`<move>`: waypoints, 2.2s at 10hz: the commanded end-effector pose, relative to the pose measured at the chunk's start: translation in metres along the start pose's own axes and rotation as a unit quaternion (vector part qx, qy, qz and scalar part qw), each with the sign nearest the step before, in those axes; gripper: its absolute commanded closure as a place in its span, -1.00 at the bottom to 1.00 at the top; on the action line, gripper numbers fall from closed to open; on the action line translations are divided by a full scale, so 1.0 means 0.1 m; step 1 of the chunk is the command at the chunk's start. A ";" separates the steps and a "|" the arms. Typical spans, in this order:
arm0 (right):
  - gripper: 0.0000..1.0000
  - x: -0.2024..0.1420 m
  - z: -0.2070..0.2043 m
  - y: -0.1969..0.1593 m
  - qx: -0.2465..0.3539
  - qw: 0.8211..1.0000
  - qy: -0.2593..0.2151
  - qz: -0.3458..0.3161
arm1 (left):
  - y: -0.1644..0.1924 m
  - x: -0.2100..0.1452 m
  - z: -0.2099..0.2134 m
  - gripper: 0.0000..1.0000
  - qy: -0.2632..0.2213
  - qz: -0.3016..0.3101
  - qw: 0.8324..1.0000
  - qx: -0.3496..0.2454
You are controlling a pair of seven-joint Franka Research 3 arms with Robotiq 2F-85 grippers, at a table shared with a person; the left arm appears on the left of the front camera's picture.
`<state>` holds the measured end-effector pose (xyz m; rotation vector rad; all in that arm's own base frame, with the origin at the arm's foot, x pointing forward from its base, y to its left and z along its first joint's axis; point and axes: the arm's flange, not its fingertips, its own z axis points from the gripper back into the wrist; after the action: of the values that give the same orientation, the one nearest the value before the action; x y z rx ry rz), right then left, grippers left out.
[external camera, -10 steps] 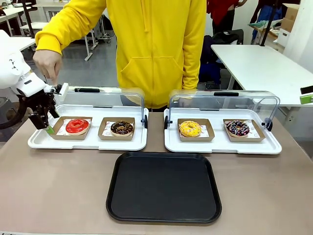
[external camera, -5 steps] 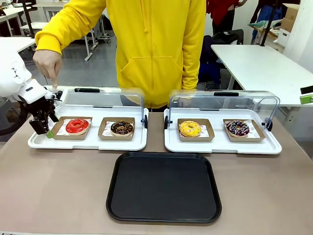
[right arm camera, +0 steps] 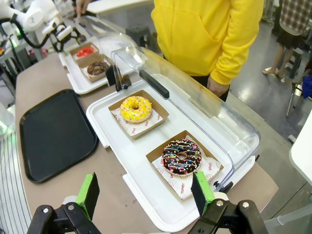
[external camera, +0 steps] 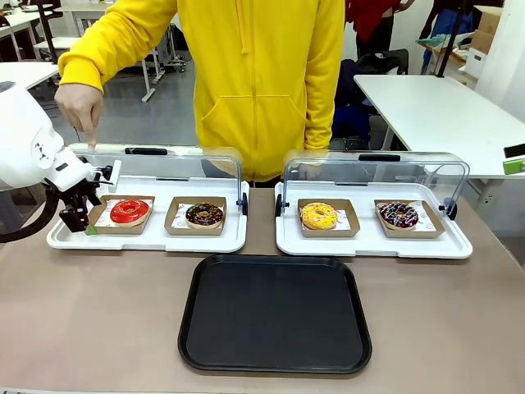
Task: Move the first donut from the left to the tray.
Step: Pick up the Paper togo box containing the Donut indicated by the person and place it on the Handle tray.
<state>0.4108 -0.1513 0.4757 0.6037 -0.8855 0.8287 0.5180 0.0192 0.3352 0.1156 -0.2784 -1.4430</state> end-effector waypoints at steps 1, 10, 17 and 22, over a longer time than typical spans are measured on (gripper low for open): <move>-1.00 0.02 -0.02 -0.02 -0.001 1.000 -0.017 0.005 | 0.02 0.00 -0.06 -1.00 0.030 0.002 0.999 0.020; -1.00 0.02 -0.02 -0.02 -0.001 1.000 -0.017 0.005 | 0.11 -0.03 -0.24 -1.00 0.028 -0.033 0.999 -0.009; -1.00 0.02 -0.02 -0.02 -0.001 1.000 -0.017 0.005 | 0.10 0.00 -0.18 0.87 0.024 -0.049 0.997 -0.051; -1.00 0.02 -0.02 -0.02 -0.001 1.000 -0.017 0.005 | 0.09 0.01 -0.17 1.00 0.018 -0.054 0.995 -0.081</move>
<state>0.4108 -0.1514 0.4757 0.6037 -0.8854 0.8286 0.5306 0.0146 0.3195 0.0598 -0.1311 -1.5412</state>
